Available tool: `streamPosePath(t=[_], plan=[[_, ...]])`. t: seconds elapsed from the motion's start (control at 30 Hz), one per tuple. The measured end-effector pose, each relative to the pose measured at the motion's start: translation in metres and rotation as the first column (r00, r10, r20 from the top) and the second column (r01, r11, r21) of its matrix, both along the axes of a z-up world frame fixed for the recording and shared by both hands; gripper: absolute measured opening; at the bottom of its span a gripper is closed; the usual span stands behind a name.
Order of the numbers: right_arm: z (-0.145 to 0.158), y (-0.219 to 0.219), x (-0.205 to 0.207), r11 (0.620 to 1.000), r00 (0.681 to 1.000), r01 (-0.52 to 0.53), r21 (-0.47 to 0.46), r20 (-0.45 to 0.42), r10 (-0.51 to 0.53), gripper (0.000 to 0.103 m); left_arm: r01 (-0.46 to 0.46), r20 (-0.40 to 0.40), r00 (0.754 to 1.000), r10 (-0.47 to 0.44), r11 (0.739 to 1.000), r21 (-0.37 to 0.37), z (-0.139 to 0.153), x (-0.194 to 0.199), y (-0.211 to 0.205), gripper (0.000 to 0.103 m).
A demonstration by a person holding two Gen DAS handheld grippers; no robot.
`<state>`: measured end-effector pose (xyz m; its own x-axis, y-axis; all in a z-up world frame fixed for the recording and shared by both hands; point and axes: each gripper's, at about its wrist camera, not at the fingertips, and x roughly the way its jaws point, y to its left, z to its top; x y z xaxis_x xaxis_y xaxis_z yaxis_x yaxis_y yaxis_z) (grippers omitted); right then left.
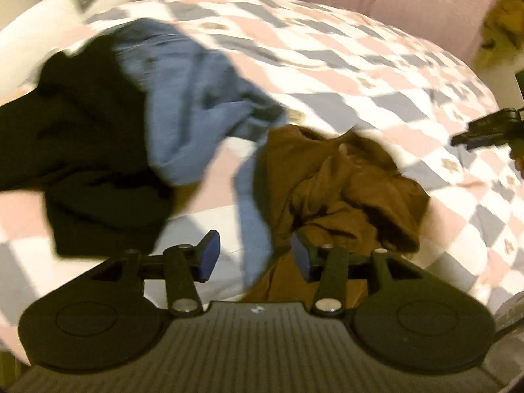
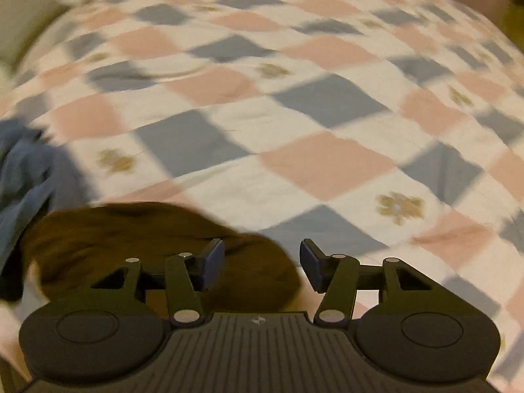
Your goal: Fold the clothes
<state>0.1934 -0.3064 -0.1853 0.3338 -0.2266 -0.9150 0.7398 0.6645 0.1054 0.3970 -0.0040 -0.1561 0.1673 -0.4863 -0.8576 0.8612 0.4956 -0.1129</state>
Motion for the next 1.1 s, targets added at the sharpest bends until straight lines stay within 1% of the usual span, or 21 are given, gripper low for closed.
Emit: streamPosePath(t=[0.07,0.17,0.23,0.3,0.33,0.37,0.4,0.43,0.5,0.6,0.7,0.8,0.83,0.87,0.9,0.93,0.97,1.0,1.03,1.07,1.1], plan=[[-0.003,0.029,0.016,0.988,0.987,-0.155,-0.022,0.034,0.156,0.055,0.054,0.003,0.999,-0.054,0.998,0.015,-0.005,-0.008,-0.017,0.044],[-0.018,0.067,0.044,0.934,0.936,-0.351,-0.065,0.0,0.352,0.064,0.122,0.014,0.992,-0.123,0.992,0.042,-0.012,-0.019,-0.037,0.044],[-0.041,0.081,0.059,0.907,0.911,-0.412,-0.086,-0.061,0.408,0.076,0.147,0.03,0.988,-0.149,0.987,0.062,-0.017,-0.022,-0.046,0.046],[-0.069,0.09,0.071,0.883,0.885,-0.46,-0.091,-0.127,0.448,0.076,0.157,0.035,0.987,-0.159,0.985,0.074,-0.022,-0.022,-0.055,0.048],[-0.084,0.091,0.077,0.874,0.872,-0.479,-0.086,-0.16,0.462,0.07,0.157,0.036,0.986,-0.16,0.984,0.08,-0.024,-0.023,-0.058,0.051],[-0.092,0.088,0.075,0.875,0.869,-0.481,-0.048,-0.155,0.47,0.056,0.159,0.037,0.986,-0.162,0.983,0.088,-0.028,-0.023,-0.064,0.052],[-0.101,0.084,0.073,0.875,0.866,-0.483,-0.009,-0.15,0.477,0.012,0.161,0.042,0.985,-0.165,0.983,0.092,-0.03,-0.023,-0.071,0.052],[-0.108,0.08,0.071,0.876,0.865,-0.482,0.026,-0.141,0.481,0.005,0.162,0.047,0.985,-0.167,0.982,0.094,-0.032,-0.023,-0.078,0.052],[-0.088,0.066,0.049,0.913,0.912,-0.409,0.017,-0.043,0.409,0.004,0.153,0.039,0.987,-0.157,0.984,0.088,-0.036,-0.022,-0.093,0.052],[-0.052,0.044,0.006,0.943,0.938,-0.334,0.013,0.1,0.331,0.004,0.155,0.004,0.988,-0.155,0.985,0.078,-0.047,-0.023,-0.121,0.055],[-0.026,0.033,-0.027,0.968,0.957,-0.247,-0.043,0.148,0.25,0.004,0.234,0.05,0.969,-0.242,0.964,0.129,-0.067,-0.037,-0.157,0.061],[-0.005,0.019,-0.071,0.996,0.97,-0.049,-0.074,0.234,0.065,0.004,0.287,0.049,0.953,-0.298,0.945,0.157,-0.074,-0.046,-0.173,0.045],[-0.001,0.013,-0.098,0.996,0.959,0.071,-0.051,0.279,-0.054,0.003,0.302,0.041,0.949,-0.311,0.941,0.151,-0.073,-0.047,-0.176,0.044],[-0.002,0.006,-0.125,0.978,0.932,0.208,-0.011,0.304,-0.195,0.001,0.315,0.029,0.947,-0.321,0.941,0.125,-0.067,-0.048,-0.173,0.048],[-0.011,-0.003,-0.156,0.915,0.883,0.403,0.027,0.253,-0.396,0.0,0.32,0.022,0.946,-0.324,0.941,0.107,-0.062,-0.047,-0.169,0.05],[-0.021,-0.011,-0.187,0.811,0.791,0.582,0.055,0.19,-0.581,0.02,0.325,0.018,0.944,-0.328,0.941,0.093,-0.058,-0.047,-0.165,0.054],[-0.036,-0.019,-0.217,0.664,0.664,0.743,0.084,0.033,-0.747,0.039,0.332,0.024,0.942,-0.336,0.938,0.097,-0.056,-0.049,-0.164,0.056],[-0.06,-0.025,-0.251,0.484,0.494,0.869,0.102,-0.194,-0.847,0.058,0.351,0.041,0.933,-0.358,0.929,0.115,-0.057,-0.054,-0.165,0.056],[-0.075,-0.023,-0.273,0.393,0.411,0.912,0.119,-0.296,-0.862,0.043,0.37,0.057,0.923,-0.38,0.919,0.134,-0.058,-0.058,-0.166,0.056],[-0.08,-0.02,-0.28,0.41,0.434,0.901,0.143,-0.286,-0.854,0.036,0.394,0.078,0.91,-0.408,0.906,0.155,-0.059,-0.065,-0.167,0.056],[-0.075,-0.018,-0.269,0.531,0.548,0.836,0.135,-0.24,-0.801,0.036,0.435,0.11,0.882,-0.458,0.882,0.184,-0.063,-0.076,-0.172,0.056]])
